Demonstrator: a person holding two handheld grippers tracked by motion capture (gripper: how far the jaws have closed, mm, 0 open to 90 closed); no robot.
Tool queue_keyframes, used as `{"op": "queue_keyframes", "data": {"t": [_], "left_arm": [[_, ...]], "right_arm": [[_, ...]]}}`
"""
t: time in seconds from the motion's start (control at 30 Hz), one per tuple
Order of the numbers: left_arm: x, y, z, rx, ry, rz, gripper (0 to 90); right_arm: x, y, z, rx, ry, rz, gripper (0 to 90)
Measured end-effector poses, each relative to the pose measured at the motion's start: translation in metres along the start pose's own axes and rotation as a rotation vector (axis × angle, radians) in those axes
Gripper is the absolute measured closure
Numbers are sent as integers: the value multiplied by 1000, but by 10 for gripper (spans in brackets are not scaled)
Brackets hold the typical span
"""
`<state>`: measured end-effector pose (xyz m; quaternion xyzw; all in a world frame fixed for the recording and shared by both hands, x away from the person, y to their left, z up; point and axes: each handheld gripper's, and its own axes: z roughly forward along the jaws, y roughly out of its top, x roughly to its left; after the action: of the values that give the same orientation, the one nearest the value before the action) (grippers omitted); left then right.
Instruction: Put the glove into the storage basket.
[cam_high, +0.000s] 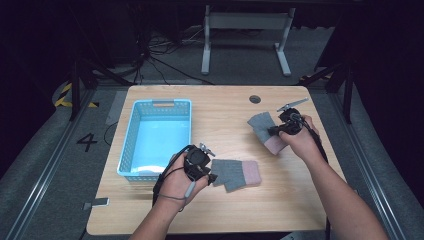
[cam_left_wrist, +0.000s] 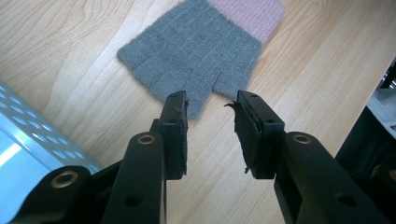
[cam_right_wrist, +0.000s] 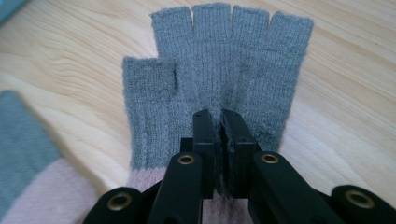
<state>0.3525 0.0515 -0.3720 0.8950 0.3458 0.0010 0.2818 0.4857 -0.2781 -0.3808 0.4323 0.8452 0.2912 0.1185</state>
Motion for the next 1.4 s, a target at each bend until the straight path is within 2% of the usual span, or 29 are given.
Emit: {"op": "queue_keyframes", "data": {"t": [0.27, 0.57, 0.6, 0.63, 0.7, 1.1, 1.23, 1.4], "left_arm": [[2, -1, -4, -6, 0, -7, 652], [2, -1, -6, -8, -1, -4, 652], [2, -1, -6, -8, -1, -4, 652], [2, -1, -6, -8, -1, -4, 651], [2, -1, -7, -9, -2, -5, 652], [1, -1, -5, -5, -6, -8, 651], [2, -1, -5, -3, -4, -6, 652], [2, -1, -5, -2, -4, -8, 652]], "right_arm": [[27, 0, -18, -18, 66, -61, 857], [55, -6, -29, 0, 144, -142, 855], [55, -6, -29, 0, 144, -142, 855], [63, -7, -31, 5, 158, -163, 855], [68, -8, -32, 14, 175, -186, 855], [96, -15, -32, 50, 232, -276, 853], [104, -17, -26, 71, 249, -319, 852], [114, -21, -15, 100, 272, -339, 852]]}}
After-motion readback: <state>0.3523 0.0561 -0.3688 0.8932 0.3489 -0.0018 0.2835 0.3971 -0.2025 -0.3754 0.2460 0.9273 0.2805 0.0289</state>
